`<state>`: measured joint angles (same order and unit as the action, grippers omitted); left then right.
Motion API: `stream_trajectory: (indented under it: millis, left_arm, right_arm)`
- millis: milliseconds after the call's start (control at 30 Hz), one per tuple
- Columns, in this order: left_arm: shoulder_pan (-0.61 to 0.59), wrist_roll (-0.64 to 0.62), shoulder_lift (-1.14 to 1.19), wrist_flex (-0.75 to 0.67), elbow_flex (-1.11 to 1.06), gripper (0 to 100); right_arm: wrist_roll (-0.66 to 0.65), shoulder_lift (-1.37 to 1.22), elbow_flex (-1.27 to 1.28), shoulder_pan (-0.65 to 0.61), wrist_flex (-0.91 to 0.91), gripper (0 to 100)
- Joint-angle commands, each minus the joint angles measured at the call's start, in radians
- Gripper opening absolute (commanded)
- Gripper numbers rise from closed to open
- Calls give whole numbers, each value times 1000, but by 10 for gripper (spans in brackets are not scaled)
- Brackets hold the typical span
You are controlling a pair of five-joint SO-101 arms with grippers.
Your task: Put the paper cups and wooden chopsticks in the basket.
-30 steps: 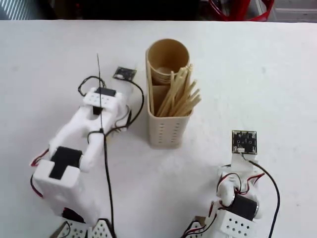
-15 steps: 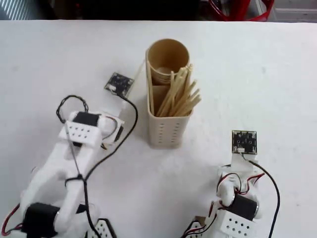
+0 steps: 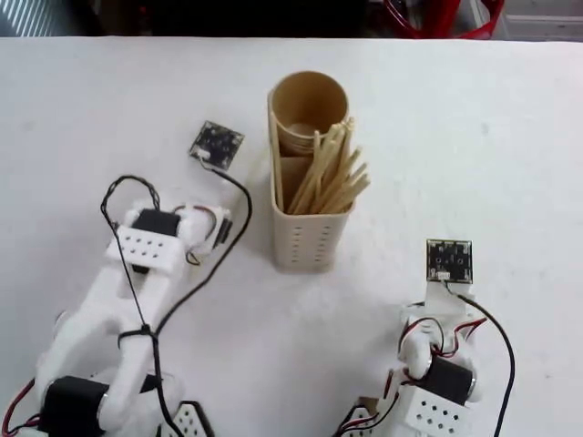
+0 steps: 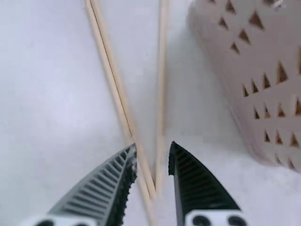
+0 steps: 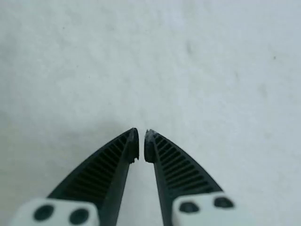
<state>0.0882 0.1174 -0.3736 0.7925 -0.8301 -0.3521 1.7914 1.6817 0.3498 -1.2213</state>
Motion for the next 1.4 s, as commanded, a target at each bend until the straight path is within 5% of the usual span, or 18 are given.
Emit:
stream_trajectory:
  millis: [0, 233, 600, 733, 1167, 1367]
  left_arm:
    - [21, -9, 15, -127, 21, 130]
    - [54, -9, 351, -114, 207, 130]
    - [54, -15, 628, 140, 502, 108]
    - [54, -15, 639, 180, 509, 17]
    - [16, -41, 394, 279, 508, 23]
    - [-18, -44, 377, 157, 440, 83]
  right_arm:
    - [6, 10, 9, 10, 10, 36]
    - [6, 10, 9, 10, 10, 36]
    - [6, 10, 9, 10, 10, 36]
    - [6, 10, 9, 10, 10, 36]
    - [6, 10, 9, 10, 10, 36]
    - [6, 10, 9, 10, 10, 36]
